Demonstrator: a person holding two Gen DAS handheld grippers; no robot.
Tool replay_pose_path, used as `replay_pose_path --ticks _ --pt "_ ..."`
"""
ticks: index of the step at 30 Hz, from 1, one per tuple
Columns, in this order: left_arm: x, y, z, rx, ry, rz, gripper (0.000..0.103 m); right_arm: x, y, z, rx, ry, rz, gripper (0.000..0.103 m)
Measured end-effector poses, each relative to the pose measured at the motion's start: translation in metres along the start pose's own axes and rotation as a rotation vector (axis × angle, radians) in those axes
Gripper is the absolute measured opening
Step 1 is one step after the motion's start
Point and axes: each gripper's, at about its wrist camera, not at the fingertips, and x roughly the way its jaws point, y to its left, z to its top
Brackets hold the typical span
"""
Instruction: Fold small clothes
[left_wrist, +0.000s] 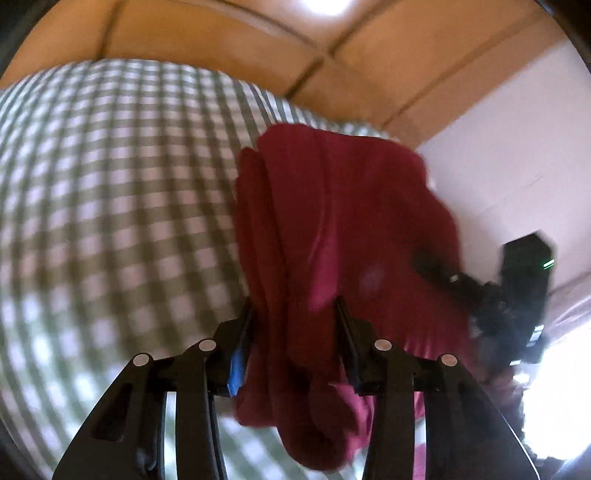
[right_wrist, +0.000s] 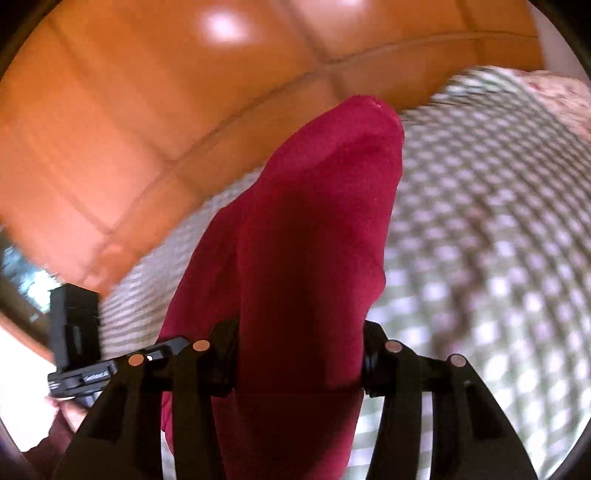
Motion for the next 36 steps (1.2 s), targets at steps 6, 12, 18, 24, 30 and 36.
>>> replay_pose_path --ticks 6,12,18,24,30,36 --pt "0.022 -0.029 -0.003 0.145 -0.007 0.183 0.048 -0.012 -0.046 -0.016 0.074 -0.020 -0.115 0.075" --pt "0.004 -0.039 -0.012 0.234 -0.133 0.294 0.048 -0.061 -0.010 -0.029 -0.054 -0.119 -0.148 0.038" --pt "0.017 -0.021 -0.025 0.190 -0.121 0.362 0.051 -0.039 0.030 -0.087 -0.221 -0.008 -0.228 0.023" --pt "0.023 -0.007 -0.023 0.148 -0.148 0.374 0.065 -0.010 0.032 -0.110 -0.220 -0.042 -0.322 0.024" --pt "-0.013 -0.024 -0.042 0.171 -0.224 0.459 0.074 -0.015 0.032 -0.104 -0.197 -0.045 -0.332 0.042" --pt "-0.039 -0.030 -0.056 0.152 -0.278 0.533 0.079 -0.020 0.049 -0.110 -0.196 -0.067 -0.430 0.065"
